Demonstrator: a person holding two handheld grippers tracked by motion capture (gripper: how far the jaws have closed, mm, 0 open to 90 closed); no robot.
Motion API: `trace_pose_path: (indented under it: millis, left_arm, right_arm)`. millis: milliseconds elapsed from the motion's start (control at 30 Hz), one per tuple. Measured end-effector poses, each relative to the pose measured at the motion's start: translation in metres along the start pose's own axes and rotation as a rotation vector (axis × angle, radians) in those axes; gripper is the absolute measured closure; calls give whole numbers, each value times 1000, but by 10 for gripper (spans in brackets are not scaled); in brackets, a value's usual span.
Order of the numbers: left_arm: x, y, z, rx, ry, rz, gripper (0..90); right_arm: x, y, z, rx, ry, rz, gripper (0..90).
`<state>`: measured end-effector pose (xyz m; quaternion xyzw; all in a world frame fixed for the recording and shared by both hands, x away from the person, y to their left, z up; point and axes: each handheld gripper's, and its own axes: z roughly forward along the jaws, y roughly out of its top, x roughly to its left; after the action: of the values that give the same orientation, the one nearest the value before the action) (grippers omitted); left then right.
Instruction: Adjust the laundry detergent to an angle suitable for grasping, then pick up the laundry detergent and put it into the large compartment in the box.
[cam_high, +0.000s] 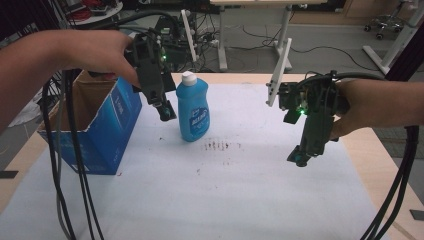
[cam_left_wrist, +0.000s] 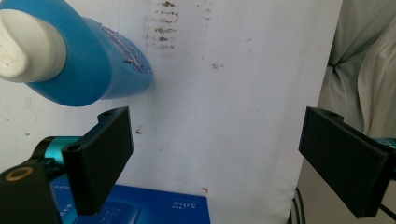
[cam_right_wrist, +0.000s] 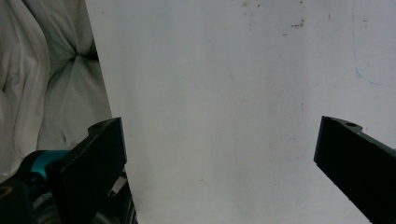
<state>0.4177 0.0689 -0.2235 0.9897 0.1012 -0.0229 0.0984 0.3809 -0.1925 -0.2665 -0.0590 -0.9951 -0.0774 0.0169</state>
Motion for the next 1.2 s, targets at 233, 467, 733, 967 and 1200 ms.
trace_pose_path:
  millis: [233, 467, 733, 967, 1200]
  left_arm:
    - [-2, 2, 0, 8, 4, -1, 101]
    - [-7, 3, -1, 14, 9, -6, 101]
    - [-6, 1, -2, 16, 27, -26, 101]
    - [-7, 1, -7, -3, 43, -63, 101]
    - [-4, 1, -9, -1, 59, -140, 100]
  right_arm:
    - [2, 0, -2, -8, 4, 0, 15]
    - [3, 2, -4, -7, -6, -13, 15]
    - [3, 2, -4, -9, -8, -19, 15]
    - [5, 2, -5, -21, -10, -12, 15]
    - [4, 2, -5, -22, -12, -11, 15]
